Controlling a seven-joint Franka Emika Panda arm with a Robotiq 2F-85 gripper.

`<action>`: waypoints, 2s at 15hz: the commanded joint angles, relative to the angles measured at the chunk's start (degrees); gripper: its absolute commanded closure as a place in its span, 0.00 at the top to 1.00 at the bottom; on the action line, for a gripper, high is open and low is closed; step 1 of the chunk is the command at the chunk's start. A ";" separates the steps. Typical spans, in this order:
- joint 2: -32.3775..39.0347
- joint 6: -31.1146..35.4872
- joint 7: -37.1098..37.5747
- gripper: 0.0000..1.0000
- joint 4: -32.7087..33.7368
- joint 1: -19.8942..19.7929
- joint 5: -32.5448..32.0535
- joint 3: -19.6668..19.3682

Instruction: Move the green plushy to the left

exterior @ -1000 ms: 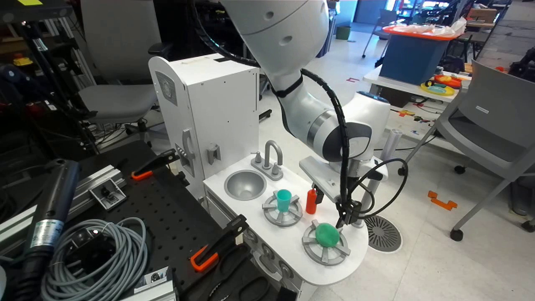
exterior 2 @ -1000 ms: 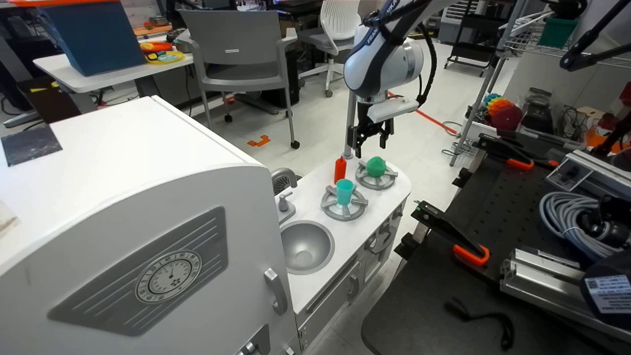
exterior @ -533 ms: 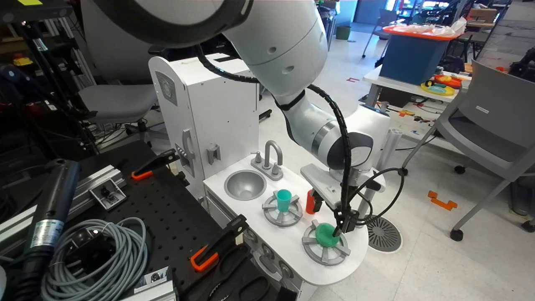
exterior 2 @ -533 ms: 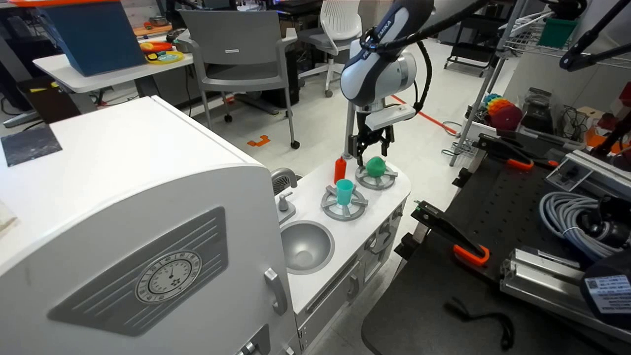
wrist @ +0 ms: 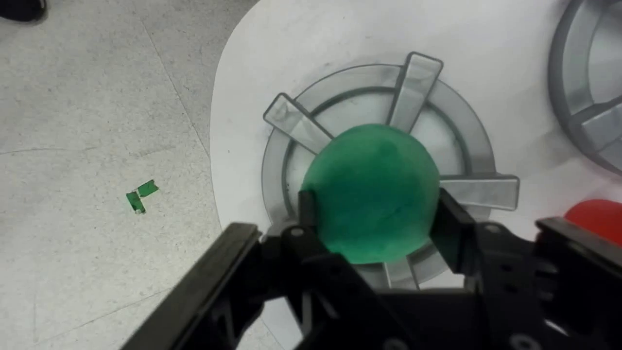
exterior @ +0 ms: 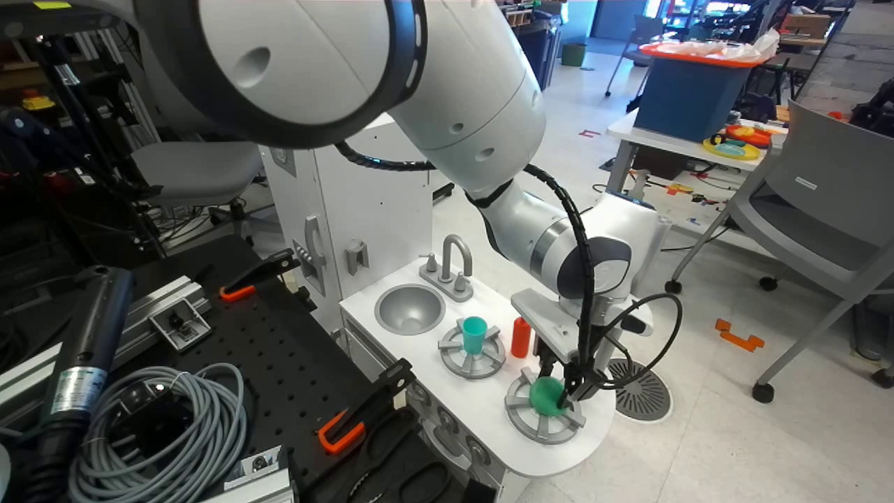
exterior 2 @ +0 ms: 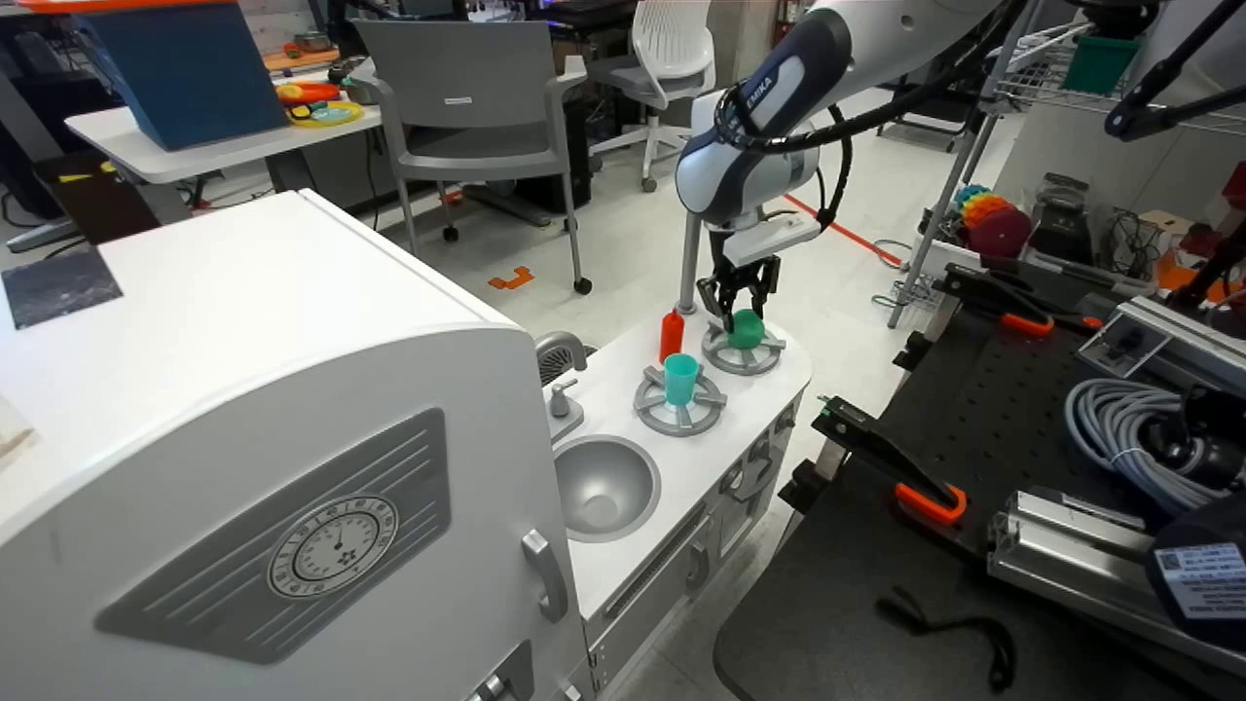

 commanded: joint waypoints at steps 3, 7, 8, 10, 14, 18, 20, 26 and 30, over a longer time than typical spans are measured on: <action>1.93 -5.22 2.02 0.16 5.19 0.40 -0.27 -0.58; -4.91 -8.58 2.47 0.05 -4.36 3.45 -1.63 -2.09; -6.39 -8.12 2.29 0.03 -6.86 4.23 -1.90 -2.60; -10.11 -6.93 1.70 0.05 -13.53 6.13 -3.05 -3.69; -12.44 -2.92 -3.30 0.05 -20.15 7.96 -5.96 -3.08; -10.04 7.20 -6.25 0.05 -20.02 7.84 -9.14 -0.82; -9.18 11.48 -7.47 0.05 -20.14 8.02 -10.53 0.01; -11.16 12.79 -11.55 0.05 -23.97 7.87 -11.58 3.76; -11.91 10.76 -12.90 0.05 -26.91 7.34 -10.87 6.15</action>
